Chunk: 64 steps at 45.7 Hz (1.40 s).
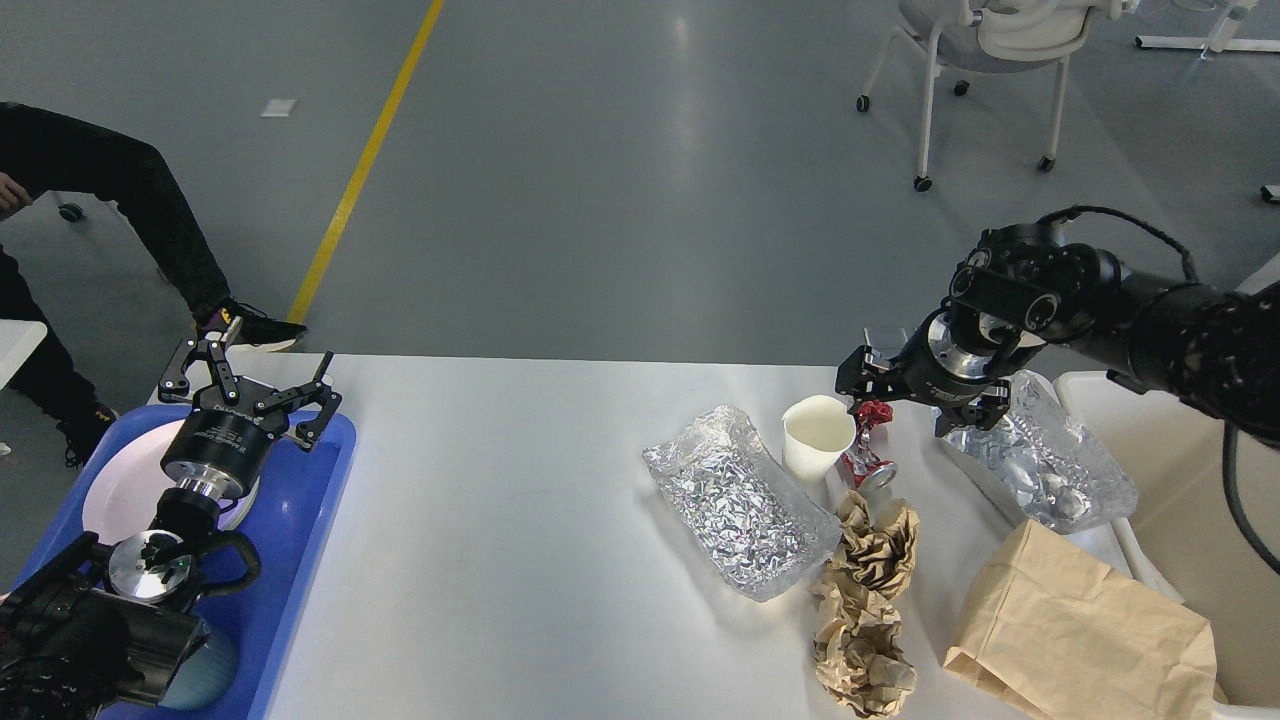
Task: Tidy desktop
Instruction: 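Lower the right gripper onto the white paper cup and grasp it, then lift the white paper cup and carry it off the table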
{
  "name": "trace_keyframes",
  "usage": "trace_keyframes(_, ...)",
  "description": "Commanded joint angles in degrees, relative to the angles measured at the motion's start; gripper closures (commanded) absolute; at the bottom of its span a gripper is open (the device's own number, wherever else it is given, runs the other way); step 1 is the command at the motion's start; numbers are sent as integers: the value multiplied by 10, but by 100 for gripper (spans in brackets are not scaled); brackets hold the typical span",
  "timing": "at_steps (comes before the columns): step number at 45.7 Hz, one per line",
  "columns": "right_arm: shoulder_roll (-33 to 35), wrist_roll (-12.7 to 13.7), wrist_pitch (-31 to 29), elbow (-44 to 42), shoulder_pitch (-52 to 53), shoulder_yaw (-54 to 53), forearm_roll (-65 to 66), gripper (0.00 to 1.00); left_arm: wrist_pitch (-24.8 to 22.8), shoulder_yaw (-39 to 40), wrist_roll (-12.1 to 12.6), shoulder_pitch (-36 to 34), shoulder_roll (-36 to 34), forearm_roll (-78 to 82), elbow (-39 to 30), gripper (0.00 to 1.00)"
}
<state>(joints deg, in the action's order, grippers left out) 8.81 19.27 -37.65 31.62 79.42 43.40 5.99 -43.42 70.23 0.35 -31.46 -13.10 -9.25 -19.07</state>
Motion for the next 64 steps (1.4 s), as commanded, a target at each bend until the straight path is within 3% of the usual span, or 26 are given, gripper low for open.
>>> trace_keyframes(1,-21,-5,3,-37,-33,-19,-1,0,0,1,0,0,0,0,0,4)
trace_keyframes(9,-45,-6,20,-77,-69,-31,-1,0,0,0,0,0,0,0,0,4)
trace_keyframes(12,-59,-6,50,-99,-90,-30,0,1,0,0,0,0,0,0,0,4)
trace_keyframes(14,-67,-6,76,-111,-102,-31,-1,6,0,0,0,0,0,0,0,4)
trace_keyframes(15,-69,-6,88,-115,-106,-31,-1,11,0,1,0,0,0,-1,0,4)
trace_keyframes(20,-71,-6,114,-115,-117,-26,1,60,0,1,0,0,0,0,0,4)
trace_keyframes(24,-73,-6,112,-109,-117,-23,2,76,0,0,0,0,0,0,0,4)
trace_keyframes(27,-74,-5,110,-109,-117,-24,1,99,0,1,0,0,0,0,0,4)
trace_keyframes(54,-63,-6,113,-105,-59,-20,4,100,0,0,0,0,0,-1,0,4)
trace_keyframes(64,54,-6,108,46,53,-27,3,100,0,0,0,0,0,0,0,4)
